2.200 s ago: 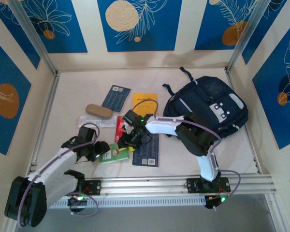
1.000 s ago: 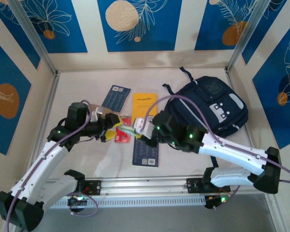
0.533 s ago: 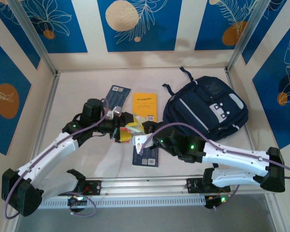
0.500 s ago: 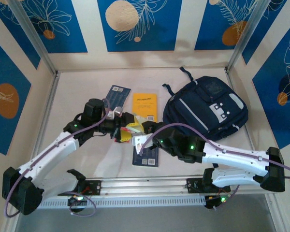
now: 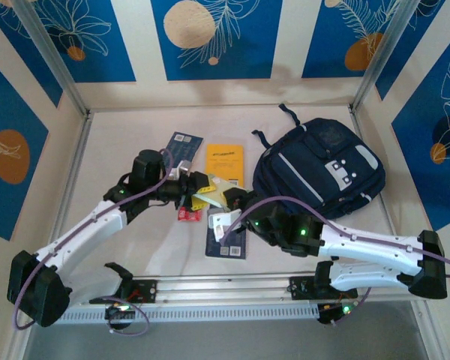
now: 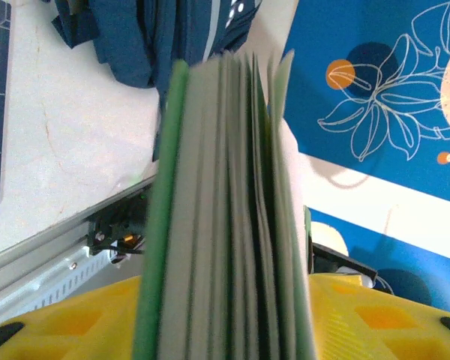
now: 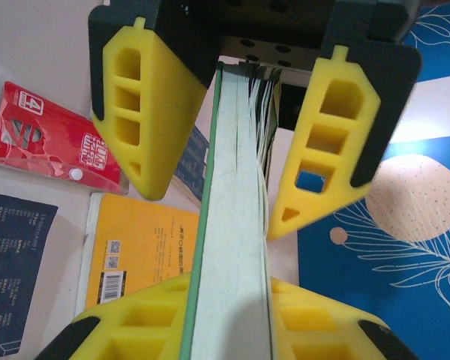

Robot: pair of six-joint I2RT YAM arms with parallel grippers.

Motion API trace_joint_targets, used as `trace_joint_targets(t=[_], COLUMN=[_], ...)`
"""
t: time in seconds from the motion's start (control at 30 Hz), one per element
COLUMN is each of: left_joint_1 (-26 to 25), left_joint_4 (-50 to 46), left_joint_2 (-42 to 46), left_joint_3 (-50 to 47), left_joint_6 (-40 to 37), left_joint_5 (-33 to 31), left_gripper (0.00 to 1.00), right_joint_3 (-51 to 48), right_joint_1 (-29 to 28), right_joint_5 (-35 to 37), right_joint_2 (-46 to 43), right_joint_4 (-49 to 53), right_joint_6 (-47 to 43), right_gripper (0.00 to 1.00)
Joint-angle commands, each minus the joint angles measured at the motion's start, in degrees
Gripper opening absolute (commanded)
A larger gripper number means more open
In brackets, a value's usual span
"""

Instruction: Pack books, pencil case, and school supplies into a backpack

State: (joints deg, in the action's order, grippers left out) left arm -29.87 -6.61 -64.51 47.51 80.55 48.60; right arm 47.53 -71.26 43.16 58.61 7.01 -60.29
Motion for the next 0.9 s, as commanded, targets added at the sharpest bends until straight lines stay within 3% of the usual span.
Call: trace_joint_targets(t=[0.0, 0.2, 0.37, 0.43, 0.47, 0.57, 0.63, 0.77, 0.87], left_joint_1=[1.6, 1.7, 1.7, 1.8, 1.8, 2.8, 4.2, 6.7, 6.8], left_joint_4=[3.9, 15.2, 22.3, 25.0, 25.3, 23.5, 19.6, 7.8, -0.2], left_joint_2=[1.6, 0.0, 0.2, 0.4, 0.5, 1.7, 3.2, 6.6, 10.8], left_joint_3=[-2.2, -5.1, -6.9, -7.4, -7.6, -8.2, -8.0, -6.2, -5.5], left_joint_6=[2.0, 6.8, 10.3, 11.5, 11.6, 10.1, 7.4, -2.3, -9.0], left_joint_5=[1.5, 2.8, 3.9, 4.7, 5.0, 4.3, 2.6, -4.3, -14.9], left_gripper=[0.51, 0.37, 0.0, 0.0, 0.0, 0.0, 0.0, 0.0, 0.0], right_joint_3=[-0.4, -0.9, -2.1, -2.7, -2.7, -2.7, -2.8, -3.3, -2.2], right_joint_1=[-1.2, -2.2, -1.4, -0.9, -0.6, -0.1, 0.3, 0.6, 2.0], right_joint_5=[1.1, 0.5, 0.3, -0.3, -0.8, -2.4, -3.5, -7.4, -11.0], right_joint_2=[-1.9, -2.5, -3.0, -3.4, -3.6, -4.1, -4.6, -7.5, -8.9], right_joint_4=[-1.5, 0.8, 1.1, 1.9, 2.6, 5.7, 8.3, 10.7, 13.4], right_joint_6=[-0.3, 0.5, 2.0, 3.3, 4.3, 7.6, 10.6, 18.6, 25.2], right_gripper=[0.0, 0.0, 0.0, 0.0, 0.05, 0.44, 0.63, 0.8, 0.83])
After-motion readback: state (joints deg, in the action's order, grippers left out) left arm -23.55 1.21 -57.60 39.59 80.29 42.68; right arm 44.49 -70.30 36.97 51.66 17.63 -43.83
